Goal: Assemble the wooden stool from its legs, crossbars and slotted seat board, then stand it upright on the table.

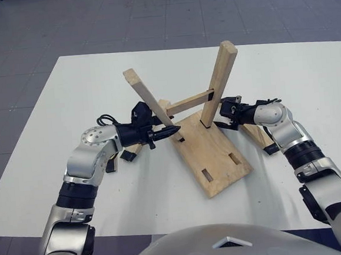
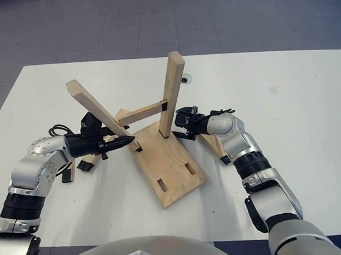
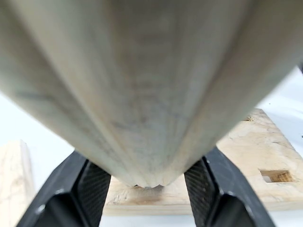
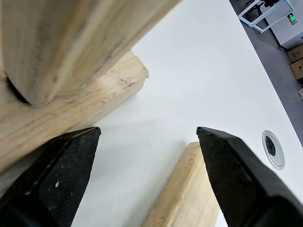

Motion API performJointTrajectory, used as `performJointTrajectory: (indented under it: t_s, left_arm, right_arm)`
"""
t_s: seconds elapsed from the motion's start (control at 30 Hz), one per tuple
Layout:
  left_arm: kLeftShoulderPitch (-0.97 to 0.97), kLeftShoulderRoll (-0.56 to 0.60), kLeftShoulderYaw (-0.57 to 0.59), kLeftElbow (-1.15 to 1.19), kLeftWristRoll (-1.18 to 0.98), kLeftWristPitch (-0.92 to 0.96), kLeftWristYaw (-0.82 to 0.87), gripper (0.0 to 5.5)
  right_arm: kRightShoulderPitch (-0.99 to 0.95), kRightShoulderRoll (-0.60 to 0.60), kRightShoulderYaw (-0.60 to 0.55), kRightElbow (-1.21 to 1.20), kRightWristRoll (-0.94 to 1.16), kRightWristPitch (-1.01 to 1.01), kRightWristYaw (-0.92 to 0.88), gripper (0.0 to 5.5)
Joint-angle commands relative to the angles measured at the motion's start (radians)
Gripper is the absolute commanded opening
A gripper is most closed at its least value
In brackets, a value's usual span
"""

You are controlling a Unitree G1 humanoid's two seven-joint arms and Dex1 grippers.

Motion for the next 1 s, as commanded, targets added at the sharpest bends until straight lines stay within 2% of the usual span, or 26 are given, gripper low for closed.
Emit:
performJointTrajectory:
  t_s: [0.03, 0.23, 0.4, 0.43, 0.57, 0.7, 0.8, 0.83, 0.9, 1.0]
  left_arm:
    - [0.111, 0.014, -0.101, 0.032, 0.062, 0.056, -0.03, 2.05]
    - [0.06, 0.056, -0.171, 0.06, 0.141, 0.005, -0.05, 2.05]
    - [0.047, 0.066, -0.181, 0.075, 0.135, 0.002, -0.034, 2.05]
    - [0.05, 0.065, -0.181, 0.077, 0.131, 0.001, -0.03, 2.05]
    - [0.056, 0.06, -0.174, 0.082, 0.115, 0.002, -0.019, 2.05]
    - [0.072, 0.064, -0.165, 0.078, 0.11, -0.007, -0.012, 2.05]
    - [0.06, 0.058, -0.164, 0.086, 0.107, -0.01, -0.014, 2.05]
    - [0.057, 0.058, -0.164, 0.087, 0.107, -0.011, -0.015, 2.05]
    - [0.056, 0.055, -0.164, 0.086, 0.106, -0.013, -0.014, 2.05]
    - [0.048, 0.052, -0.168, 0.087, 0.105, -0.013, -0.017, 2.05]
  right_arm:
    - [-0.006, 0.011, 0.005, -0.006, 0.011, 0.003, 0.006, 3.76]
    - [-0.002, 0.012, -0.018, -0.033, 0.024, 0.029, -0.018, 3.76]
    - [0.047, -0.045, -0.132, -0.244, 0.084, 0.198, -0.024, 3.76]
    - [0.065, -0.066, -0.164, -0.318, 0.1, 0.259, -0.018, 3.76]
    - [0.164, -0.178, -0.266, -0.614, 0.182, 0.603, 0.055, 3.1]
    - [0.268, -0.339, -0.377, -0.963, 0.466, 1.018, 0.263, 2.38]
    - [0.282, -0.351, -0.465, -1.115, 0.713, 1.238, 0.338, 2.34]
    - [0.277, -0.336, -0.462, -1.129, 0.737, 1.27, 0.314, 2.34]
    - [0.271, -0.315, -0.385, -1.121, 0.721, 1.254, 0.246, 2.34]
    - [0.257, -0.313, -0.136, -1.051, 0.488, 0.945, 0.13, 2.34]
